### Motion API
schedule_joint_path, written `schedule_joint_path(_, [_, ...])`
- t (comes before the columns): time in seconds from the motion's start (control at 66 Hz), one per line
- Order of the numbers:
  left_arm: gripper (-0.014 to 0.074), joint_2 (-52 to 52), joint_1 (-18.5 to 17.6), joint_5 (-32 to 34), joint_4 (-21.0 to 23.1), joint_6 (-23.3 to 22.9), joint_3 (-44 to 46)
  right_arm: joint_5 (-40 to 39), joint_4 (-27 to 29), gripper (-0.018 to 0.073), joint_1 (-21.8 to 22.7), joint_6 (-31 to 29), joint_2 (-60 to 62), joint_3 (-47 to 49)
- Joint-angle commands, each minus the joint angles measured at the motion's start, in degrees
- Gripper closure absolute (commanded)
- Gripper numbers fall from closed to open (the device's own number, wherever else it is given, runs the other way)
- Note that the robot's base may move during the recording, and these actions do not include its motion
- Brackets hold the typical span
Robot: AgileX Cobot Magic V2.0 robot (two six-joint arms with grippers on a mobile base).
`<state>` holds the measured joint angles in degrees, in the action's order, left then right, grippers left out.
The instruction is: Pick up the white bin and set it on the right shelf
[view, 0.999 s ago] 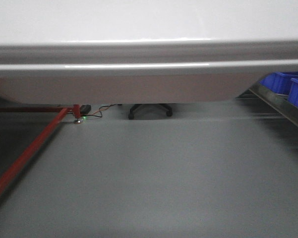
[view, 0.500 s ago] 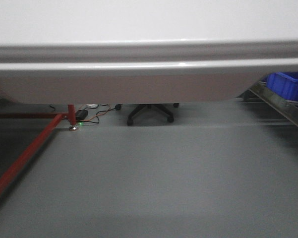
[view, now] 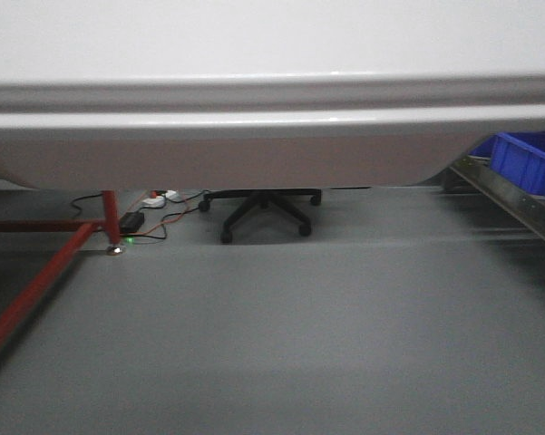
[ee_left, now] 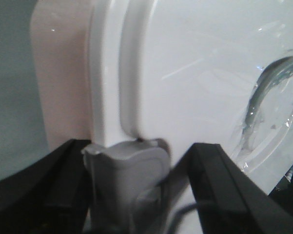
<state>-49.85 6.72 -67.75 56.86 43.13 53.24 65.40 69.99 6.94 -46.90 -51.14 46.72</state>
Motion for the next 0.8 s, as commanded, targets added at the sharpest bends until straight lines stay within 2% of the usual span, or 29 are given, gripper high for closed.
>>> schedule_joint_path(0.0, [0.0314,0.6,-0.8,-7.4,9.3,0.8,1.6,7.2,11.1,0.0137,-0.4,-0.3,1.0,1.9])
schedule_joint_path(0.787, [0.0314,0.6,-0.8,-7.4,9.3,0.8,1.6,7.2,11.1,0.0137,-0.4,-0.3,1.0,1.9])
